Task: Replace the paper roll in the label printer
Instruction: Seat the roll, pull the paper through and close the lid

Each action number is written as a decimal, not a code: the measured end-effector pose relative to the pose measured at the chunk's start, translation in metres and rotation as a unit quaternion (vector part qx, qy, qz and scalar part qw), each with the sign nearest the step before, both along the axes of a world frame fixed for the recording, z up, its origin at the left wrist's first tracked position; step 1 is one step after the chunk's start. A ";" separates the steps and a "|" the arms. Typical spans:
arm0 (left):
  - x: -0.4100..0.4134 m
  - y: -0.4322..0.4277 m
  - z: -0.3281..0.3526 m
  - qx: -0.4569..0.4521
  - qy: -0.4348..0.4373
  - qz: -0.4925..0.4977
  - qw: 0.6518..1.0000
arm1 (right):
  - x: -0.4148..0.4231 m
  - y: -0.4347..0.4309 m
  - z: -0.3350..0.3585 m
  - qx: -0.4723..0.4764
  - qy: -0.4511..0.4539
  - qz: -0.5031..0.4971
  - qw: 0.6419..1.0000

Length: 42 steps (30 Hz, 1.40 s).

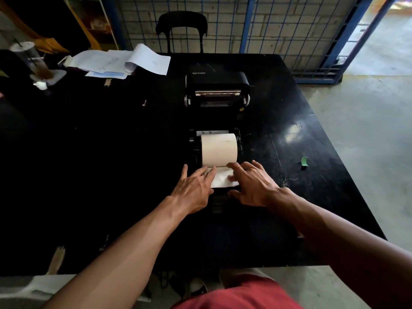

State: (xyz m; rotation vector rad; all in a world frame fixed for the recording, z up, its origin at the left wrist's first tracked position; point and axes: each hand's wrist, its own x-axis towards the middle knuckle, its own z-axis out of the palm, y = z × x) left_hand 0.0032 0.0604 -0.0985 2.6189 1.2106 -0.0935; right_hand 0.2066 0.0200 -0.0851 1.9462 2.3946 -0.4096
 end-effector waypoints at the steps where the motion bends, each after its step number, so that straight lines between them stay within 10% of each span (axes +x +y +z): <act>1: -0.002 0.000 -0.001 0.009 0.000 -0.003 1.000 | 0.001 0.001 0.001 0.000 -0.003 0.006 1.000; 27: -0.017 -0.028 0.008 0.131 -0.081 -0.062 0.986 | -0.002 -0.051 -0.011 0.164 0.129 0.005 0.978; 42: -0.029 -0.058 -0.002 0.170 -0.124 -0.093 0.973 | -0.019 -0.075 -0.022 0.020 -0.028 0.031 0.999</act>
